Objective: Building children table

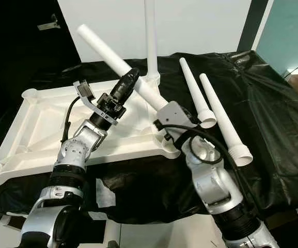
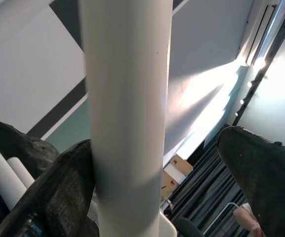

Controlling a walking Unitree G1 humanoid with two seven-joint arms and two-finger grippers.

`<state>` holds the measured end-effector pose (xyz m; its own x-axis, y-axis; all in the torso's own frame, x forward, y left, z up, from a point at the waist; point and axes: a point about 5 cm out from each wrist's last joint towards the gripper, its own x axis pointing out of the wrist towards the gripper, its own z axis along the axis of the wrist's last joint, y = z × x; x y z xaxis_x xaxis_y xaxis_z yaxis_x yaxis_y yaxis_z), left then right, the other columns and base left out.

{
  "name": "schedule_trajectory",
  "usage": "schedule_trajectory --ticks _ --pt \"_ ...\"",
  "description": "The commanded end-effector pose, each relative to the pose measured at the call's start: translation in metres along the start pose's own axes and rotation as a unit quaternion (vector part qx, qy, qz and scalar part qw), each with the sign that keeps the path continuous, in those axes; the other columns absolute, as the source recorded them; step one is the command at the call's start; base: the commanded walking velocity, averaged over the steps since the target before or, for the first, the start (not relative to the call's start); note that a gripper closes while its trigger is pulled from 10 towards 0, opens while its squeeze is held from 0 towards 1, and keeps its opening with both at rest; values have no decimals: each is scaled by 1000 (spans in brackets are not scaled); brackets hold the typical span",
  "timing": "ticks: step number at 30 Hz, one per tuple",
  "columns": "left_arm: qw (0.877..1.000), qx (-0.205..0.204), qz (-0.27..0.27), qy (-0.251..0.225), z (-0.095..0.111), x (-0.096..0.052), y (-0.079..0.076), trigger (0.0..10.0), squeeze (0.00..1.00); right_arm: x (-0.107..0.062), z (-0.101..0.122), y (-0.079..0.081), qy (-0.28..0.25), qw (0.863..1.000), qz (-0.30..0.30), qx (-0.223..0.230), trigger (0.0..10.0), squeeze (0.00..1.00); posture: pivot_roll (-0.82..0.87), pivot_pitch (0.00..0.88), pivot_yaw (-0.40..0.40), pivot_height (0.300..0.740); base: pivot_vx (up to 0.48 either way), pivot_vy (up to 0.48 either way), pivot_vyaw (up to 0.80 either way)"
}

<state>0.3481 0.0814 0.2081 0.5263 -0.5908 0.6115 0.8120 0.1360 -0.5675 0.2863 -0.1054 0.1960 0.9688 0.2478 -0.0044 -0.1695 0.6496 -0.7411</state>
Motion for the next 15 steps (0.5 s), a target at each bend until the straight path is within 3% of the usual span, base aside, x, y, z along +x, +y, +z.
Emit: schedule_trajectory --ticks 1,6,8,9,11,12,15 --pt "1000 -1 -14 -6 4 5 -4 10000 0 1 7 0 -25 998 -19 -62 0 0 -157 5 71 740 0 0 0" --pt "1000 -5 -15 -10 4 5 -5 10000 0 1 7 -2 -39 991 -39 -123 0 0 -157 5 71 740 0 0 0" --pt "1000 -5 -14 -12 4 5 -5 10000 0 0 2 1 -51 981 -50 -181 0 0 -154 7 68 740 0 0 0" --pt "1000 -6 -17 -15 4 4 -6 7686 0 -1 -1 3 -61 973 -59 -216 0 0 -152 10 68 740 0 0 0" --pt "1000 -7 -18 -16 4 4 -6 7686 0 -1 -1 4 -63 971 -61 -221 0 0 -152 10 68 740 0 0 0" --pt "999 -8 -21 -23 5 3 -6 0 0 -1 -2 5 -63 970 -62 -227 0 0 -152 11 68 740 0 0 0" --pt "999 -11 -29 -38 9 2 -7 0 0 -1 -3 7 -60 970 -65 -228 0 0 -150 14 70 740 0 0 0"
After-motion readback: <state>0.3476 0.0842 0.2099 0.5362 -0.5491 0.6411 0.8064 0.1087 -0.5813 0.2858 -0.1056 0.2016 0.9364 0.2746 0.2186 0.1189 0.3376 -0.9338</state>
